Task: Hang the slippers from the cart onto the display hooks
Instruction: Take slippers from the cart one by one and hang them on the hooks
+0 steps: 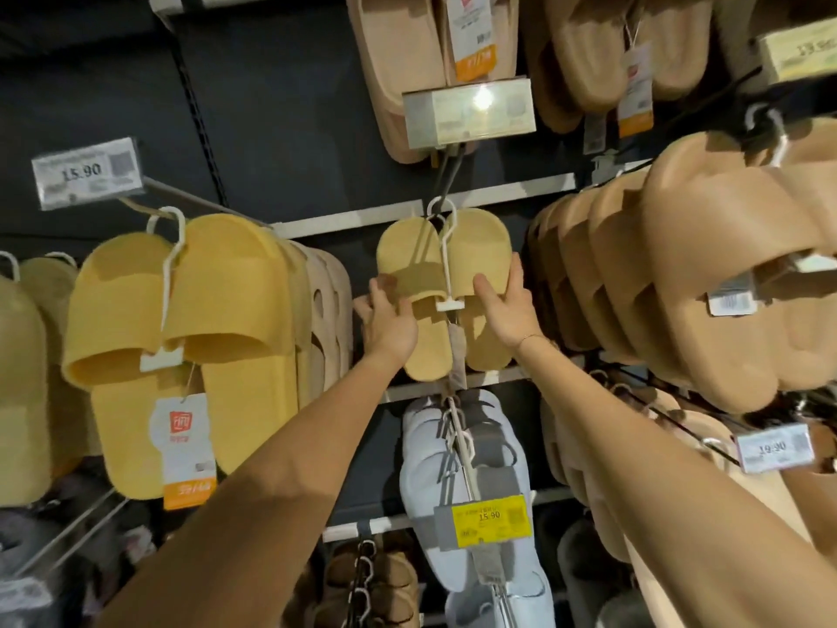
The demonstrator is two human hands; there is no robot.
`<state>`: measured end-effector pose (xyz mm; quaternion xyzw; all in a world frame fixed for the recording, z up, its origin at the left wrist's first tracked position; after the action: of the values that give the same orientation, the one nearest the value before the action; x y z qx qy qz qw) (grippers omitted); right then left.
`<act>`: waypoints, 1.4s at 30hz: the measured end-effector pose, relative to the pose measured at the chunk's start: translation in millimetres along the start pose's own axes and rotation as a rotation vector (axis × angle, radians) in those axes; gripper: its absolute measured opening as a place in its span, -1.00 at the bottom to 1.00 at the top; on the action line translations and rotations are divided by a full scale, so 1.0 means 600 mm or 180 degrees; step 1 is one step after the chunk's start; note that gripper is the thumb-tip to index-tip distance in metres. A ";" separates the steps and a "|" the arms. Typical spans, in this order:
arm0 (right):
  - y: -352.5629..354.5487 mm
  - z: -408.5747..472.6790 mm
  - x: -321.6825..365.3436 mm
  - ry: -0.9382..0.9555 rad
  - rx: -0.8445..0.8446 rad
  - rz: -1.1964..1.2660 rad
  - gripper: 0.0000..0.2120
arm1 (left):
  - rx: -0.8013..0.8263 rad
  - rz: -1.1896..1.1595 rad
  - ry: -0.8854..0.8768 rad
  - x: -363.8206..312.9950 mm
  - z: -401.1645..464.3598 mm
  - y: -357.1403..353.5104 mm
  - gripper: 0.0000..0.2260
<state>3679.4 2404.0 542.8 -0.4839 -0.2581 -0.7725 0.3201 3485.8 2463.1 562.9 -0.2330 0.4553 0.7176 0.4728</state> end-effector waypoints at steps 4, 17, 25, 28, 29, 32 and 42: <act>-0.016 0.010 -0.011 0.0190 0.0592 -0.1663 -0.34 | 0.0985 0.1109 -0.0200 0.009 -0.010 -0.031 -0.60; 0.044 -0.165 0.060 -0.0112 0.1080 -0.2368 -0.43 | 0.1701 0.1629 -0.0612 -0.060 -0.166 0.011 -0.75; 0.203 -0.426 0.079 -0.0227 0.1104 -0.3758 -0.63 | 0.2487 0.1571 -0.1369 -0.107 -0.392 -0.004 -0.78; 0.270 -0.528 0.060 -0.0504 0.0883 -0.3998 -0.61 | 0.2697 0.1172 -0.1528 -0.115 -0.498 -0.018 -0.76; 0.294 -0.568 0.048 -0.0702 0.0829 -0.4100 -0.60 | 0.2764 0.1113 -0.1617 -0.112 -0.538 -0.023 -0.76; 0.365 -0.694 0.016 -0.1273 0.0663 -0.4135 -0.65 | 0.3123 0.1019 -0.1854 -0.099 -0.657 -0.052 -0.79; 0.548 -1.046 -0.093 -0.2501 0.0129 -0.4082 -0.67 | 0.4122 0.0927 -0.2344 -0.067 -0.964 -0.132 -0.75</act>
<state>3576.6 1755.6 271.2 -0.4727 -0.5987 -0.5730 -0.2995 3518.8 1950.3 283.4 0.4081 0.6245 0.3936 0.5371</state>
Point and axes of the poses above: each hand's wrist, its own z-axis towards the middle knuckle, its own y-axis out of the back of the hand, x = y × z, the point moved 5 cm from there along z, towards the middle knuckle, and after that the axes turned 7 degrees about z, right-handed, at the moved point
